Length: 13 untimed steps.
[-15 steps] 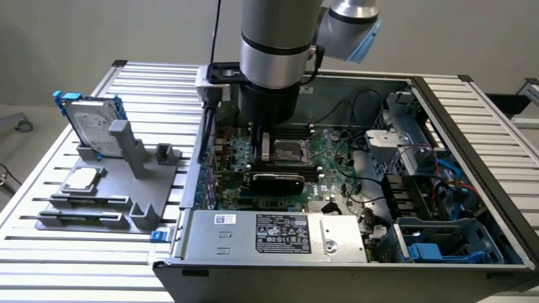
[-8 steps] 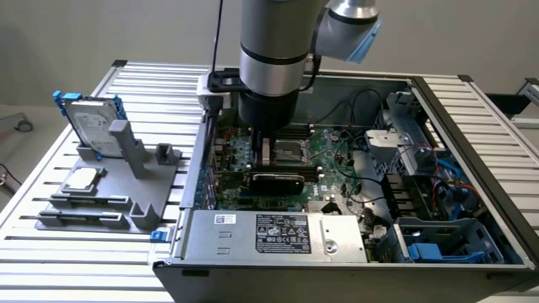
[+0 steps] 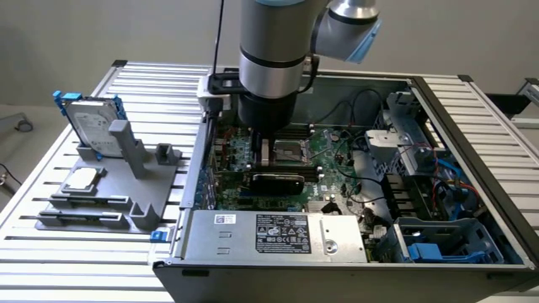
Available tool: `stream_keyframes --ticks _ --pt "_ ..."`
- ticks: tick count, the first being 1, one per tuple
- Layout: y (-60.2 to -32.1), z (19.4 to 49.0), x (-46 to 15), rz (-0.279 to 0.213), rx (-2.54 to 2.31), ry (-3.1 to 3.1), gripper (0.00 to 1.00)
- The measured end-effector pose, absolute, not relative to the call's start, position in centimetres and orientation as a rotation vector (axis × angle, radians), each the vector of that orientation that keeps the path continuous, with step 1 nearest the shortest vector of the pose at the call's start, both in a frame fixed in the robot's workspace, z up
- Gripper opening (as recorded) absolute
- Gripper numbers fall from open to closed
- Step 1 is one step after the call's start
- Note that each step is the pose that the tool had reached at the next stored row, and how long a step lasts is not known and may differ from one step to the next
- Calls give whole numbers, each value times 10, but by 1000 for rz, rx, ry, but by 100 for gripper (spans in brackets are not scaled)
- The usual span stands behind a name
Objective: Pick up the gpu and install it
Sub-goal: 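Press down on the gpu until it lock into place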
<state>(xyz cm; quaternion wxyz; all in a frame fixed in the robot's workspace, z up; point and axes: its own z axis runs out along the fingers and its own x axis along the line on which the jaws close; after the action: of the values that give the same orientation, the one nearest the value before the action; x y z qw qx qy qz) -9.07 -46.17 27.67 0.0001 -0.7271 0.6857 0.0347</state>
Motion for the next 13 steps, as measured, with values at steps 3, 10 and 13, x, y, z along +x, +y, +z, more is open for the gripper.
stream_keyframes --ticks 3,10,13 --pt "-462 275 -91 109 -2283 2155 11" --pt "-461 272 -91 109 -2280 2158 11" --pt "-460 270 -91 109 -2280 2159 11"
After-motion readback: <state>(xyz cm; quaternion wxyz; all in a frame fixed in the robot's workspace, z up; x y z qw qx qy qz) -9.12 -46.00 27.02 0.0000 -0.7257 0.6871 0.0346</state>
